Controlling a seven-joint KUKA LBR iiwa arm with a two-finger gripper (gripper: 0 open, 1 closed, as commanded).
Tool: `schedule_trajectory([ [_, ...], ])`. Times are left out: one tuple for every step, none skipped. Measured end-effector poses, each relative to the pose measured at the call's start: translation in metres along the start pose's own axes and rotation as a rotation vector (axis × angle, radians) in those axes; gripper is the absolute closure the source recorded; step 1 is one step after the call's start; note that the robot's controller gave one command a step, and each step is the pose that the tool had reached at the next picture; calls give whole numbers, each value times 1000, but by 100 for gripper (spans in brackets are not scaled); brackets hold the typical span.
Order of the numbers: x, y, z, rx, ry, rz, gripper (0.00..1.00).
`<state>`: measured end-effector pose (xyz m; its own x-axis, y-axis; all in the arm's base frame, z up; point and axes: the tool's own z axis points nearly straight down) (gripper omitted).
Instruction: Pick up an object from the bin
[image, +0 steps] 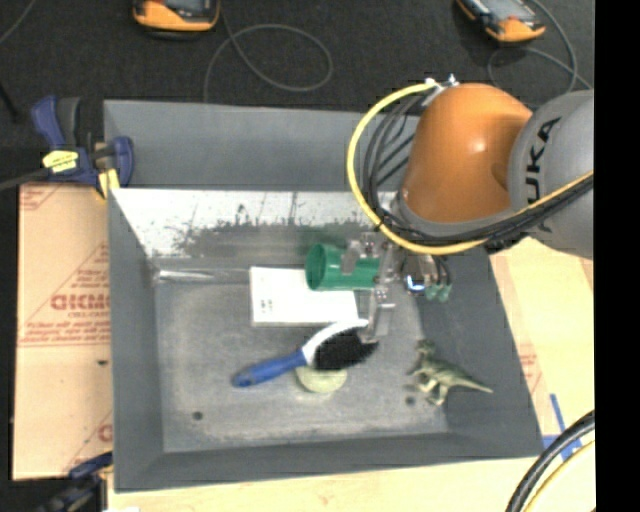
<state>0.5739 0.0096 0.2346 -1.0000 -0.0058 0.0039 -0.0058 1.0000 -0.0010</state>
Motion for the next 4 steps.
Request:
schedule_trajectory([
  [-1, 0, -5, 0, -8, 0, 0],
  [1, 4, 38, 0, -10, -131, 0],
  [11, 10, 69, 1, -7, -407, 0],
  [15, 4, 90, 1, -6, -491, 0],
])
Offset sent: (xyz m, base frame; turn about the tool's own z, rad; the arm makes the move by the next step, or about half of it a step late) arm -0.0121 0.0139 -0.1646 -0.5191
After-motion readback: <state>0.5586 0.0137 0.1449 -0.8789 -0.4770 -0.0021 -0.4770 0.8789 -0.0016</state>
